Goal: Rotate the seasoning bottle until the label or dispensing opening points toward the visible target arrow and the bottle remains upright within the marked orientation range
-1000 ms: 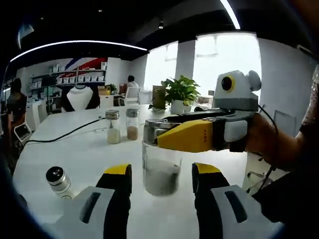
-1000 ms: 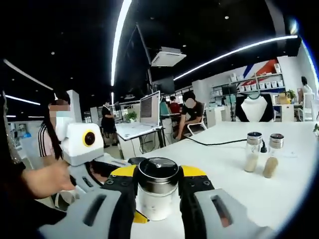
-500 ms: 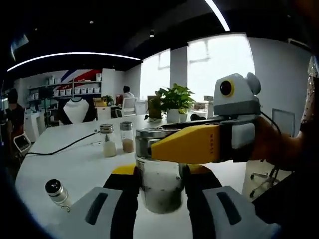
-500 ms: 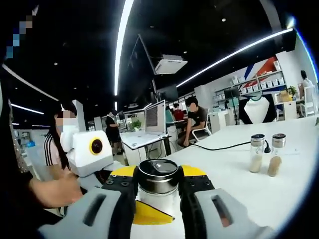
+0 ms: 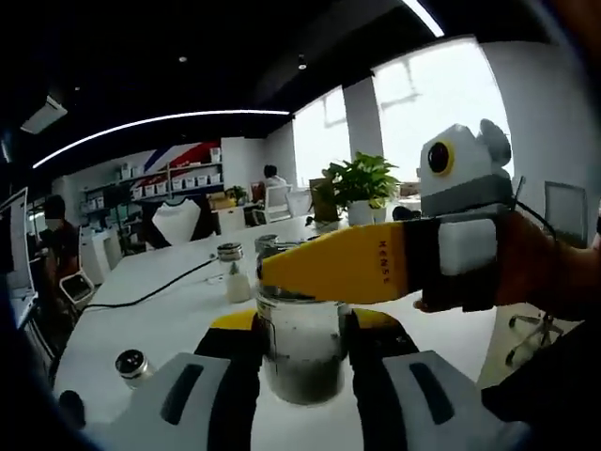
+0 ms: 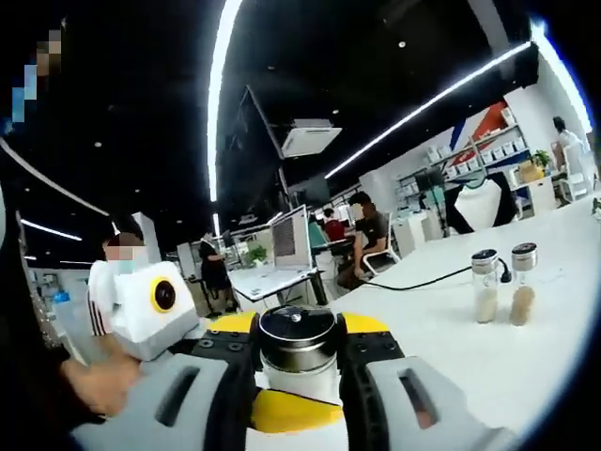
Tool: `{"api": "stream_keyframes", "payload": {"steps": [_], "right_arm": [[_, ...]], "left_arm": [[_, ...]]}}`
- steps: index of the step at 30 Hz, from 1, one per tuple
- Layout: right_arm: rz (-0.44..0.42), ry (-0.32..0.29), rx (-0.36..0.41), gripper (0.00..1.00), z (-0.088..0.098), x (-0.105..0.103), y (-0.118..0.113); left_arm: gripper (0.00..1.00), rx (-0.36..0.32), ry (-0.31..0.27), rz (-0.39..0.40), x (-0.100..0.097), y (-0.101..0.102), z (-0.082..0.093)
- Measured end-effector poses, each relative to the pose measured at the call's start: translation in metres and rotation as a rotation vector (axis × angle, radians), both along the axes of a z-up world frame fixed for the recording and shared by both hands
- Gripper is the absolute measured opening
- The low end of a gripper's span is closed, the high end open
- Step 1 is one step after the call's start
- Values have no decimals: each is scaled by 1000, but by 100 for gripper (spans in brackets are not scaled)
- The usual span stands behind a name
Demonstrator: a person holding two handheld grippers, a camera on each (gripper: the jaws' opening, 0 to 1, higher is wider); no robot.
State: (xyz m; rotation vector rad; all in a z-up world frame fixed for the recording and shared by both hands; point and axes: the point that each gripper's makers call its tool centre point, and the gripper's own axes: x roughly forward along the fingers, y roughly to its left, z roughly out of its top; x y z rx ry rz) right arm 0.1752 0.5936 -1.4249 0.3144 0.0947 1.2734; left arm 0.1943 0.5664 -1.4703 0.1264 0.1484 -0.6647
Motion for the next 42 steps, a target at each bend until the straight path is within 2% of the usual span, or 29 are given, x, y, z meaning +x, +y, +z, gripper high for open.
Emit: {"api": "stream_keyframes", "payload": {"steps": [4, 5, 6, 7, 10, 14, 16, 19, 20, 21, 25, 27, 30, 32, 33, 37, 40, 42], "right_arm": [[127, -48, 10, 29, 8, -11, -3], [138, -29, 17, 29, 10, -12, -4], [170, -46, 21, 29, 13, -16, -4], [167, -48, 15, 29, 13, -15, -4], [177, -107, -49, 29, 10, -19, 0], [155, -108, -26, 29, 12, -19, 0], [101, -111, -21, 29, 11, -14, 0], [-32, -117, -94, 28, 1, -3, 2], [-52, -116, -100, 28, 0, -1, 3], [-109, -100, -111, 28, -3, 2, 5], [-185, -78, -111, 29, -4, 7, 8], [-181, -84, -110, 29, -2, 7, 9], [-145, -107, -123, 28, 0, 8, 8], [-106, -138, -129, 28, 1, 6, 8], [-61, -173, -140, 28, 1, 3, 7], [79, -228, -152, 28, 2, -7, 1], [149, -267, -165, 28, 1, -14, -4], [146, -257, -174, 28, 0, -10, -6]], "left_arm": [[39, -28, -6, -155, -11, -10, 9], [39, -83, 11, -196, -14, -13, 13], [39, -115, 23, -214, -15, -14, 14], [39, -131, 27, -218, -15, -14, 15], [39, -77, 11, -189, -13, -14, 11], [38, -102, 7, -144, -11, -14, 13], [38, -103, 23, -64, -5, -9, 10], [38, -25, 37, 69, 6, 4, 0], [38, -8, 39, 104, 9, 7, -3], [38, 15, 40, 144, 11, 10, -5], [38, 82, -5, 220, 15, 14, -5], [38, 90, -26, 229, 14, 15, -4], [38, 100, -41, 199, 13, 17, -2], [38, 97, -56, 151, 12, 15, 1], [38, 69, -46, 96, 9, 11, 1], [38, 10, -36, -57, 1, -3, 2], [38, 35, -36, -95, -2, -7, 1], [38, 53, -43, -84, -1, -9, 0]]}}
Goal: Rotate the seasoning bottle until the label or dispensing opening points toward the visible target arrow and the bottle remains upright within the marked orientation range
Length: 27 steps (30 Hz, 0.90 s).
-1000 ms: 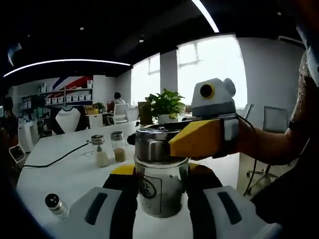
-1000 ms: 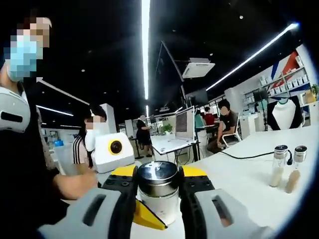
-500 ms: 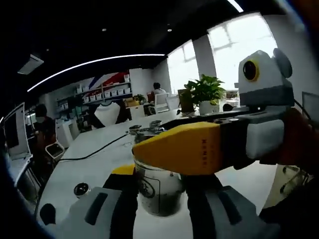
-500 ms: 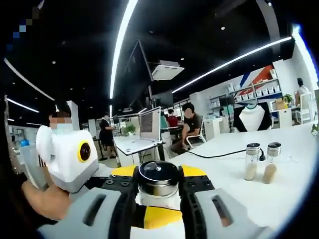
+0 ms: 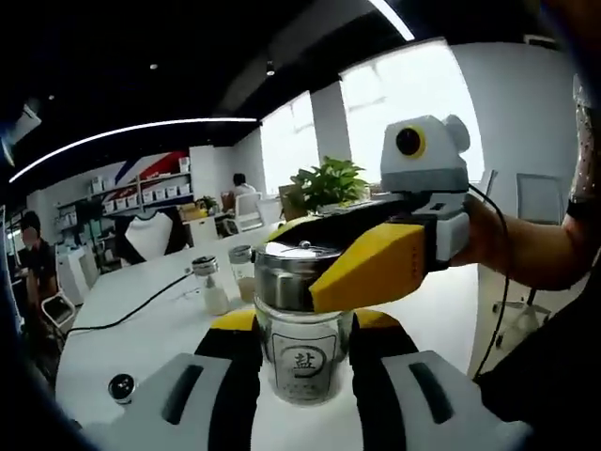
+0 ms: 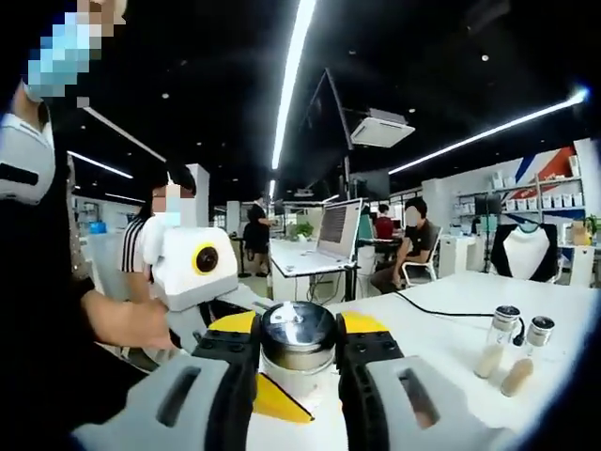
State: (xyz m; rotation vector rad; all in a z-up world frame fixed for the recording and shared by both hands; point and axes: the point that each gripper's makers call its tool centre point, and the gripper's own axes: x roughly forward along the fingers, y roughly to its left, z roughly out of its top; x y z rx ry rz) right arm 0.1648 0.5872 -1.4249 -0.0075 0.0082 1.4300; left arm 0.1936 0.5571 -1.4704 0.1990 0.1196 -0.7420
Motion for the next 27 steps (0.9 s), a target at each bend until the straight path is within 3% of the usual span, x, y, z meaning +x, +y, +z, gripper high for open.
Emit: {"api": "stream_keyframes", "payload": {"steps": [2, 6, 8, 10, 15, 19, 27], "right_arm": [[-8, -2, -18, 29, -3, 1, 0], [-102, 31, -34, 28, -10, 12, 2], [-186, 112, -4, 28, -15, 19, 6], [-226, 144, 24, 28, -15, 21, 7], [-292, 290, 102, 28, -18, 28, 13], [-284, 294, 88, 28, -19, 30, 18], [-253, 379, 81, 28, -27, 37, 28]], "left_arm": [[37, 43, -13, 51, 4, 2, -3], [37, 124, -10, 205, 16, 17, -10], [37, 145, -4, 295, 21, 26, -14], [37, 139, -9, 320, 23, 29, -14], [37, 207, -36, 377, 25, 37, -18], [37, 213, -42, 396, 25, 43, -19], [37, 301, -87, 440, 29, 57, -25]]}}
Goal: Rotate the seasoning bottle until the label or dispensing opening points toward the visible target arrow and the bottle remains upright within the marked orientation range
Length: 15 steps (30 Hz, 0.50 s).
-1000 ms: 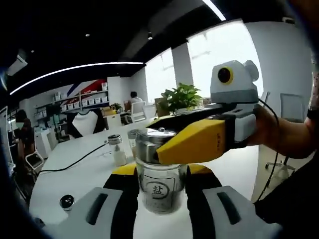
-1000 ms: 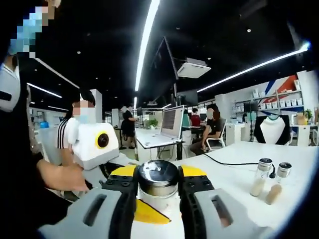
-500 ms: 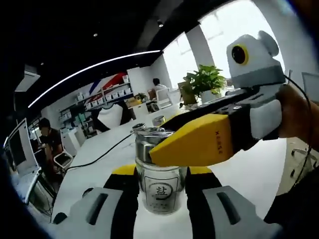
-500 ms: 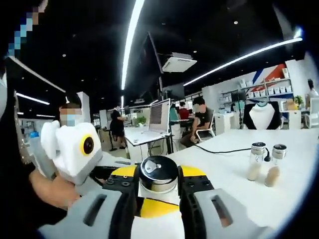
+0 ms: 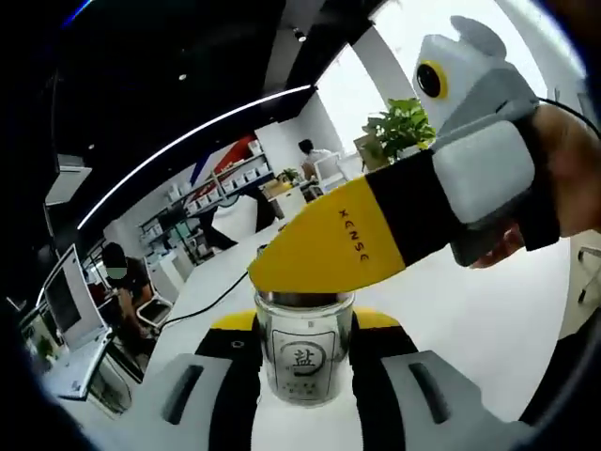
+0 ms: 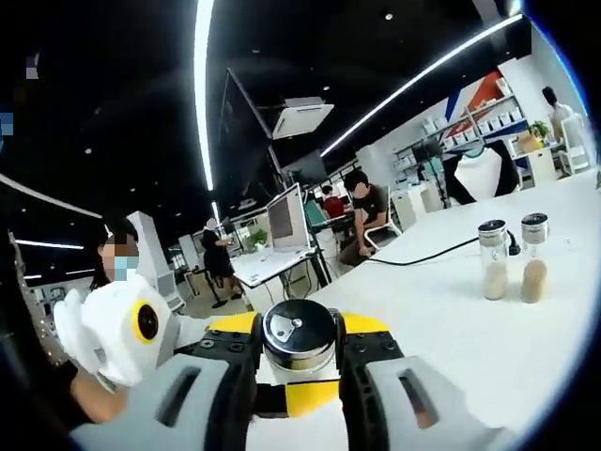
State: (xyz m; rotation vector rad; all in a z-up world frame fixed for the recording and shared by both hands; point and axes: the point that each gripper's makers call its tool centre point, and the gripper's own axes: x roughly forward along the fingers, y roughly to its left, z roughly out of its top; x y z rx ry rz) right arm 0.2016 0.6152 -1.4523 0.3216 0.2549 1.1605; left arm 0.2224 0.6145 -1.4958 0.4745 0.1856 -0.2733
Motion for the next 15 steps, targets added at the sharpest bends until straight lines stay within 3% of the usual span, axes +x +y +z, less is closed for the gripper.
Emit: {"api": "stream_keyframes", "payload": {"steps": [6, 7, 11, 15], "right_arm": [[47, -109, -132, 27, -9, -1, 8], [61, -129, -149, 27, -10, 0, 11], [105, -138, -204, 26, -21, 7, 21], [131, -121, -228, 26, -34, 13, 31]], "left_arm": [[37, -29, 13, -21, 6, 8, -8], [37, -85, 25, -39, 6, 6, -11], [37, -188, 86, -76, 8, 9, -23], [37, -188, 157, -42, 9, 20, -41]]}}
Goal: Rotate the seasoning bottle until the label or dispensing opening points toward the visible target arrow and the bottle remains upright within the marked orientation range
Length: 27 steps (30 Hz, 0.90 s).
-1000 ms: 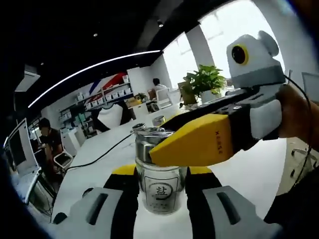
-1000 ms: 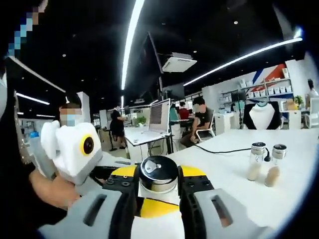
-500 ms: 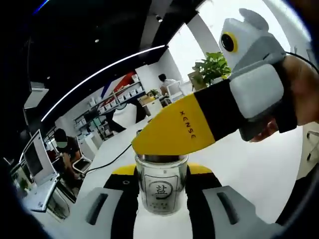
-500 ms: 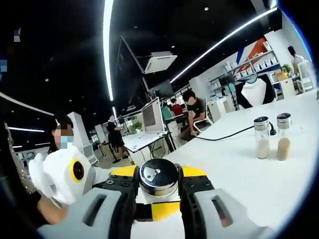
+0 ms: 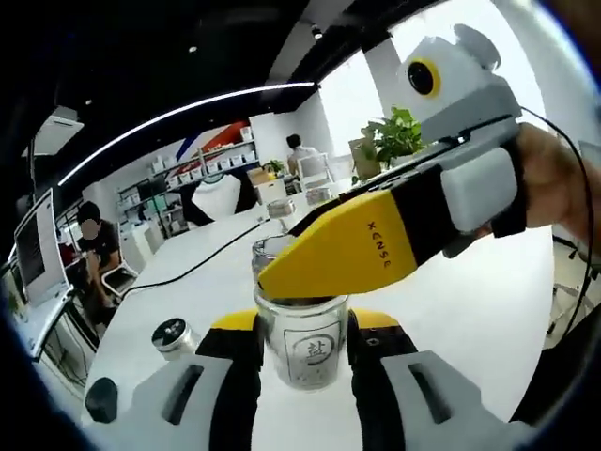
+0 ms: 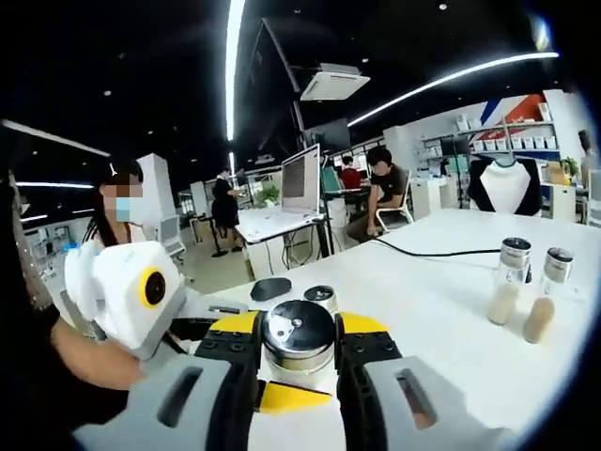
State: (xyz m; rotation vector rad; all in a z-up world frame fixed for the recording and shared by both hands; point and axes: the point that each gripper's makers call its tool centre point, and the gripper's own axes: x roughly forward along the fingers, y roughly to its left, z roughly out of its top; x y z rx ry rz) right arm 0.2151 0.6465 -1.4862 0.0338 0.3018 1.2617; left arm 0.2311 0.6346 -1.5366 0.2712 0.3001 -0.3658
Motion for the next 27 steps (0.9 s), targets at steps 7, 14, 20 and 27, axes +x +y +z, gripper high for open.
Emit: {"api": "stream_keyframes", "payload": {"steps": [7, 14, 20, 27], "right_arm": [[-5, -43, -50, 26, -13, 31, 13], [27, -33, -106, 27, -43, 59, 34], [70, -75, -151, 27, -56, 63, 50], [80, -103, -175, 27, -60, 68, 49]], "left_arm": [[44, -38, 50, 92, -5, 30, -16], [55, -57, 54, 140, -12, 50, -16], [57, -69, 51, 149, -11, 56, -13], [56, -73, 36, 152, -10, 59, -6]]}}
